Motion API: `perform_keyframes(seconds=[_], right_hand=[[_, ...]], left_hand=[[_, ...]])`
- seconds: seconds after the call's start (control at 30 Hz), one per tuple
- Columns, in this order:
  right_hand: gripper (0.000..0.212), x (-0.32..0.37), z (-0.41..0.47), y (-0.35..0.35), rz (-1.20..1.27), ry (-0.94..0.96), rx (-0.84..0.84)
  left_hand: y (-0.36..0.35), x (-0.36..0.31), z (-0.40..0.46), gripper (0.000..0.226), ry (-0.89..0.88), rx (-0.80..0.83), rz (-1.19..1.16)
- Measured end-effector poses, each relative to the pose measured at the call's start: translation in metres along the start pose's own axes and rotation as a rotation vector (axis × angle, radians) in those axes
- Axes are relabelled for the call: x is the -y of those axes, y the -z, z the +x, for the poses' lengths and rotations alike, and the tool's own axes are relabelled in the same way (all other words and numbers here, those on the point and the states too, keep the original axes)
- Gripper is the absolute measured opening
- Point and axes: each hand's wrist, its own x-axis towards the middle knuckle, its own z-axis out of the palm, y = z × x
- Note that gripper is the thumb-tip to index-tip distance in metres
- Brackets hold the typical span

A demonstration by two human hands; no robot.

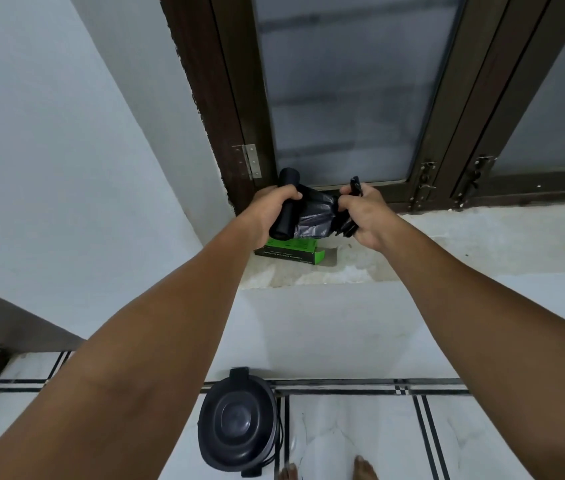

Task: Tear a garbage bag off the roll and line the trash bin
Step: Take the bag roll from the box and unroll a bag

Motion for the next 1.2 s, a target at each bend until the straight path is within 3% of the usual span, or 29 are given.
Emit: perform_keyframes(seconds=[0.2, 0.27, 0.4, 0.53, 0.67, 0.83, 0.97, 1.07, 1.2], right_hand=[[0.031, 0.005, -0.004, -0.002, 0.036, -0.07, -0.02], [0.018, 0.006, -0.008, 0.001, 0.054, -0.099, 0.05], [0.043, 0.005, -0.009, 0.008, -0.205, -0.023, 0.223], [0.022, 0.004, -0.007, 0.005, -0.397, 0.046, 0.135], [0.015, 0.004, -0.004, 0.002, -0.278, 0.025, 0.086], [0.006, 0.004, -0.003, -0.003, -0.067, -0.009, 0.058], [0.025, 0.004, 0.002, -0.003, 0.022, 0.037, 0.058], [0.022, 0.008, 0.001, -0.003, 0.058, 0.009, 0.015], [0.031, 0.01, 0.0, 0.0, -0.015, -0.049, -0.02]], left_hand=[[-0.003, -0.001, -0.004, 0.034, 0.052, -0.003, -0.024], [-0.002, -0.001, -0.004, 0.036, 0.056, 0.0, -0.029], [0.002, -0.001, -0.002, 0.039, 0.013, 0.025, -0.023], [0.005, 0.0, -0.001, 0.044, -0.004, 0.015, 0.012], [0.005, 0.0, -0.002, 0.046, 0.005, 0.012, 0.036], [0.001, -0.005, -0.003, 0.03, 0.032, -0.026, 0.038], [0.005, -0.009, -0.002, 0.054, 0.07, -0.056, 0.034], [0.008, -0.006, 0.0, 0.082, 0.072, -0.018, 0.048], [0.015, -0.001, 0.0, 0.067, 0.03, -0.019, 0.116]])
